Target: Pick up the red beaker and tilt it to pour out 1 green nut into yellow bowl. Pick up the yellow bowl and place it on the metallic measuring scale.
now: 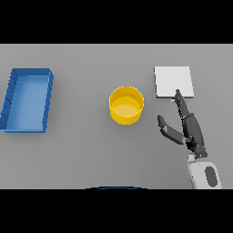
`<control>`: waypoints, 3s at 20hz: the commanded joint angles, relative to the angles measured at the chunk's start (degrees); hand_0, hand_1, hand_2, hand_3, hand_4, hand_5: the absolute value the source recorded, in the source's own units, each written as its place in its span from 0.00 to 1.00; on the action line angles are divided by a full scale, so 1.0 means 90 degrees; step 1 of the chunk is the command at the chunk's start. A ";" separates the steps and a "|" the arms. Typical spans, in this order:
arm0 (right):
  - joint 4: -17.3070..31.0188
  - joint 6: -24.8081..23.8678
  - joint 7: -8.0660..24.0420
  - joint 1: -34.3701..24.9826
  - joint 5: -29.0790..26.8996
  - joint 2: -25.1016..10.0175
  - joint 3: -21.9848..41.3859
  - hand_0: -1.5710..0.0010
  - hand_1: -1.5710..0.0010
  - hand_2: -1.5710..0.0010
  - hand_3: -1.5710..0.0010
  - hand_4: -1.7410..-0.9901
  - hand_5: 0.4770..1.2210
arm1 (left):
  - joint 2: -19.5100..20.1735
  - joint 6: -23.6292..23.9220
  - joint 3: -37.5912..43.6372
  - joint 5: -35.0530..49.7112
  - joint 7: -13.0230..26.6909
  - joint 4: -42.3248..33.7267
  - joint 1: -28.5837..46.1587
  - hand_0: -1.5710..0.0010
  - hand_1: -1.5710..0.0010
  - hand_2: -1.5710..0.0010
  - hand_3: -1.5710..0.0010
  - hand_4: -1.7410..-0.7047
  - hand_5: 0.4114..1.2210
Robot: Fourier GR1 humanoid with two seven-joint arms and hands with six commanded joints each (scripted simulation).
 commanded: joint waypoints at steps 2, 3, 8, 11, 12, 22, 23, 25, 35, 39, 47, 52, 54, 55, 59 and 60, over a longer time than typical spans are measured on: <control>0.0068 -0.0050 -0.0063 -0.0017 0.0062 0.0015 0.0008 1.00 1.00 1.00 1.00 0.80 0.26 | -0.0064 0.0110 0.0058 0.0271 0.0163 -0.0660 0.0731 0.00 0.00 0.00 0.00 0.00 1.00; 0.0091 -0.0058 -0.0129 0.0003 0.0114 0.0017 0.0041 1.00 1.00 1.00 1.00 0.79 0.27 | -0.0139 0.0187 0.0084 0.0421 0.0232 -0.1035 0.1125 0.00 0.00 0.00 0.00 0.00 1.00; 0.0073 -0.0019 -0.0051 -0.0034 0.0053 -0.0036 -0.0003 1.00 1.00 1.00 1.00 0.76 0.27 | -0.0379 0.0392 0.0025 0.0942 0.0911 -0.3245 0.2873 0.00 0.00 0.00 0.00 0.00 0.85; 0.0129 -0.0069 -0.0082 -0.0108 0.0092 0.0015 0.0012 1.00 1.00 1.00 1.00 0.78 0.26 | -0.0470 0.0485 -0.0050 0.1062 0.1515 -0.4128 0.3473 0.00 0.00 0.00 0.00 0.00 0.63; 0.0175 -0.0029 -0.0065 -0.0081 0.0040 0.0003 -0.0012 1.00 1.00 1.00 1.00 0.78 0.26 | -0.0468 0.0442 -0.0050 0.1109 0.1759 -0.4324 0.3585 0.00 0.00 0.00 0.00 0.08 0.56; 0.0047 -0.0086 -0.0077 -0.0027 0.0120 -0.0044 -0.0001 1.00 1.00 1.00 1.00 0.78 0.25 | -0.0040 -0.1215 -0.0441 0.1569 0.2222 -0.5384 0.4103 0.84 0.86 0.86 0.86 0.88 0.27; 0.0048 -0.0111 -0.0069 -0.0029 0.0169 -0.0049 0.0012 1.00 1.00 1.00 1.00 0.78 0.25 | -0.0082 -0.1136 -0.0513 0.1447 0.2215 -0.5303 0.4093 0.87 0.89 0.89 0.89 0.90 0.27; 0.0028 -0.0143 -0.0090 0.0016 0.0206 -0.0052 0.0016 1.00 1.00 1.00 1.00 0.78 0.25 | -0.0032 -0.1026 -0.0515 0.1330 0.2036 -0.5242 0.4036 0.92 0.93 0.93 0.93 0.91 0.27; 0.0210 0.0592 0.0541 -0.1107 0.1842 -0.1245 0.0916 1.00 1.00 1.00 1.00 0.82 0.22 | -0.0350 -0.0726 -0.0352 0.1646 0.1537 -0.5638 0.4172 0.99 0.99 0.99 0.99 0.91 0.32; 0.0605 0.1043 0.0367 -0.2018 0.2818 -0.1903 0.1512 1.00 1.00 1.00 1.00 0.79 0.21 | -0.0358 -0.0747 -0.0360 0.1678 0.1661 -0.5763 0.4245 1.00 1.00 1.00 1.00 0.90 0.34; 0.1797 0.1624 -0.0335 -0.3436 0.3952 -0.2065 0.2697 1.00 1.00 1.00 1.00 0.78 0.22 | -0.0249 -0.0872 -0.0302 0.1735 0.1578 -0.5786 0.4300 1.00 1.00 1.00 1.00 0.90 0.35; 0.2591 0.2026 -0.0708 -0.4063 0.4184 -0.1907 0.3172 1.00 1.00 1.00 1.00 0.78 0.24 | -0.0249 -0.0865 -0.0279 0.1757 0.1637 -0.5826 0.4313 1.00 1.00 1.00 1.00 0.90 0.35; 0.2840 0.2217 -0.0659 -0.4317 0.4262 -0.1807 0.3311 1.00 1.00 1.00 1.00 0.77 0.25 | -0.0220 -0.0885 -0.0279 0.1719 0.1599 -0.5728 0.4286 1.00 1.00 1.00 1.00 0.90 0.36; 0.2964 0.2272 -0.0736 -0.4397 0.4325 -0.1817 0.3402 1.00 1.00 1.00 1.00 0.77 0.26 | -0.0231 -0.0884 -0.0275 0.1715 0.1533 -0.5670 0.4240 1.00 1.00 1.00 1.00 0.90 0.36; 0.3292 0.2552 -0.0630 -0.4639 0.4435 -0.1677 0.3604 1.00 1.00 1.00 1.00 0.75 0.26 | -0.0266 -0.0896 -0.0314 0.1692 0.1486 -0.5641 0.4281 1.00 1.00 1.00 1.00 0.91 0.36; 0.3405 0.2604 -0.0645 -0.4730 0.4452 -0.1713 0.3608 1.00 1.00 1.00 1.00 0.75 0.26 | -0.0246 -0.0902 -0.0306 0.1689 0.1494 -0.5640 0.4265 1.00 1.00 1.00 1.00 0.91 0.36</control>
